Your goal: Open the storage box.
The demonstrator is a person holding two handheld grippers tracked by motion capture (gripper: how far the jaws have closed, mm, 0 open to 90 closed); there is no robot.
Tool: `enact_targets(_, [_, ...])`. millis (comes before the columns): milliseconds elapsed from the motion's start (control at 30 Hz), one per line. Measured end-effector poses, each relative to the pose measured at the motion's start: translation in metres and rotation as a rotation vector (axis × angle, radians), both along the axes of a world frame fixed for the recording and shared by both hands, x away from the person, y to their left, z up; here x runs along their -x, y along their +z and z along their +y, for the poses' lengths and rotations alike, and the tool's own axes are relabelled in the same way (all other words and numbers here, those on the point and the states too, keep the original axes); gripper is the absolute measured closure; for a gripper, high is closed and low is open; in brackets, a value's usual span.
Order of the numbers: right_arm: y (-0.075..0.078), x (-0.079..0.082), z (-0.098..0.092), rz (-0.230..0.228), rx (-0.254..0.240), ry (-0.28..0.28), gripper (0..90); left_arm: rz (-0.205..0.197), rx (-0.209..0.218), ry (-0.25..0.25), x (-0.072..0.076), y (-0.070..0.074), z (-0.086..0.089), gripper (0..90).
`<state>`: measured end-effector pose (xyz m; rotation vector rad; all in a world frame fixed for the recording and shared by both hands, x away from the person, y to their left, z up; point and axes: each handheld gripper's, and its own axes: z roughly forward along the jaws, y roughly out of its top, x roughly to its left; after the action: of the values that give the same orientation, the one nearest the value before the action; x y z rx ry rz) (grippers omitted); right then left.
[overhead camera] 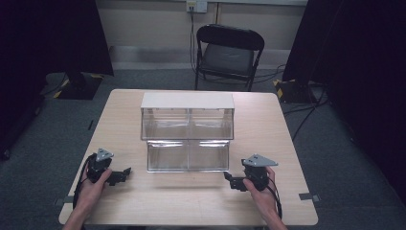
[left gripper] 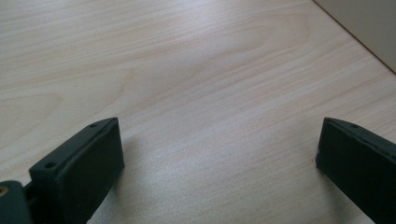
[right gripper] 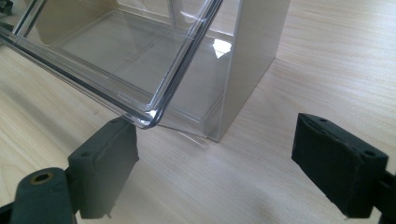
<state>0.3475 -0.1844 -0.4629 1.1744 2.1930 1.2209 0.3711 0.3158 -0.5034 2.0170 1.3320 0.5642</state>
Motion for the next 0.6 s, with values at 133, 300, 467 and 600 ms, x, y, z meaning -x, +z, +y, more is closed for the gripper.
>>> enact_targets(133, [0.0004, 0.0005, 0.0001, 0.002, -0.002, 0.004, 13.8, 0.000, 0.000, 0.000, 0.0000, 0.0000, 0.0000, 0.2])
enact_targets(300, [0.0007, 0.0007, 0.0000, -0.005, -0.001, 0.008, 13.8, 0.000, -0.001, 0.000, 0.0000, 0.0000, 0.0000, 0.2])
enact_targets(467, [0.0009, 0.0014, 0.0004, -0.006, -0.001, 0.008, 13.8, 0.000, 0.000, 0.000, 0.0000, 0.0000, 0.0000, 0.2])
enact_targets(600, [0.0011, 0.0018, 0.0006, -0.011, 0.004, 0.008, 13.9, 0.001, 0.000, -0.001, 0.0000, 0.0000, 0.0000, 0.2])
